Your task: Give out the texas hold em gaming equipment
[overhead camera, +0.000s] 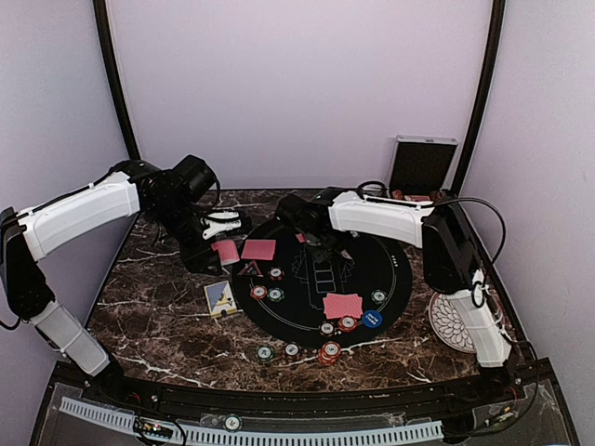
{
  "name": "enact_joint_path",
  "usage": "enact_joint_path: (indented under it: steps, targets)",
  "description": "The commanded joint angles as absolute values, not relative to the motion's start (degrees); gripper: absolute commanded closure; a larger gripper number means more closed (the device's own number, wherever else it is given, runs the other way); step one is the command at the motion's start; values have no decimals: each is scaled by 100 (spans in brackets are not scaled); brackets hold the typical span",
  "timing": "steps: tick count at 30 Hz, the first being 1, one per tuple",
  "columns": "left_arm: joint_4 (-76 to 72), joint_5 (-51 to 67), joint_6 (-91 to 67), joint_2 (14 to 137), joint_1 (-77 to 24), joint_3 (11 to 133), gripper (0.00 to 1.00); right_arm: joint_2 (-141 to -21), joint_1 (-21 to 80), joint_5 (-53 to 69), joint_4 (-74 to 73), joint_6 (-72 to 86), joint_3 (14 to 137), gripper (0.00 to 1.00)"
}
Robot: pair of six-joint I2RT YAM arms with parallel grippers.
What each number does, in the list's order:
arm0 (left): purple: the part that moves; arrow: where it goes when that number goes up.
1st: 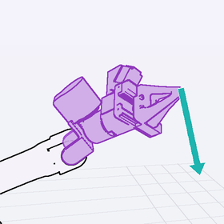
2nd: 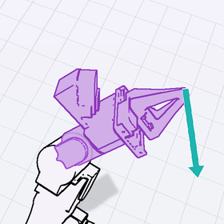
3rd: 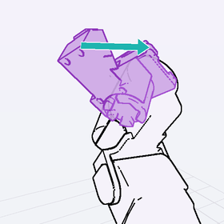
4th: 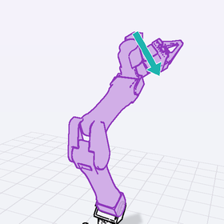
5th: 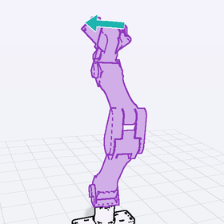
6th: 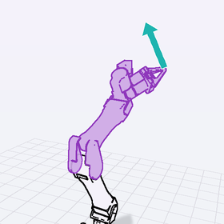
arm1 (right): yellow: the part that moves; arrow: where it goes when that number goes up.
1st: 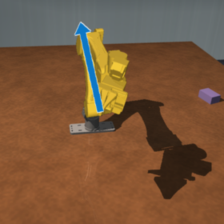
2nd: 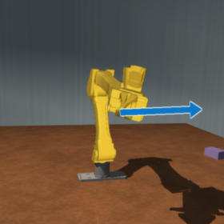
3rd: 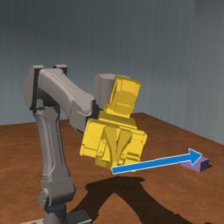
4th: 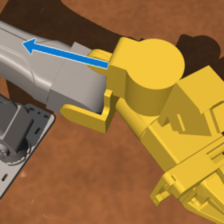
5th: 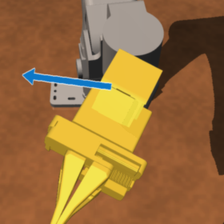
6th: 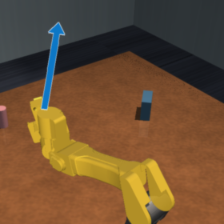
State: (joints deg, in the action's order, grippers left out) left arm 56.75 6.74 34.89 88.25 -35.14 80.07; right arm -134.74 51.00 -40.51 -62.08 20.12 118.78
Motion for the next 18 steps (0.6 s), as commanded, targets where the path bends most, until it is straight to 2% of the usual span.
enact_joint_path:
  steps: [1,9,18]
  targets:
    - [5815,811,3538,8597,-3482,8075,100,-13645,5280,-4093,-6456,1978,12170,100]
    - [5813,793,3546,8622,-3480,8124,100,-13988,5361,-2634,-6097,1955,12262,100]
    - [5838,809,3550,8605,-3481,8139,100,-14491,5348,-2109,-6103,2040,12690,100]
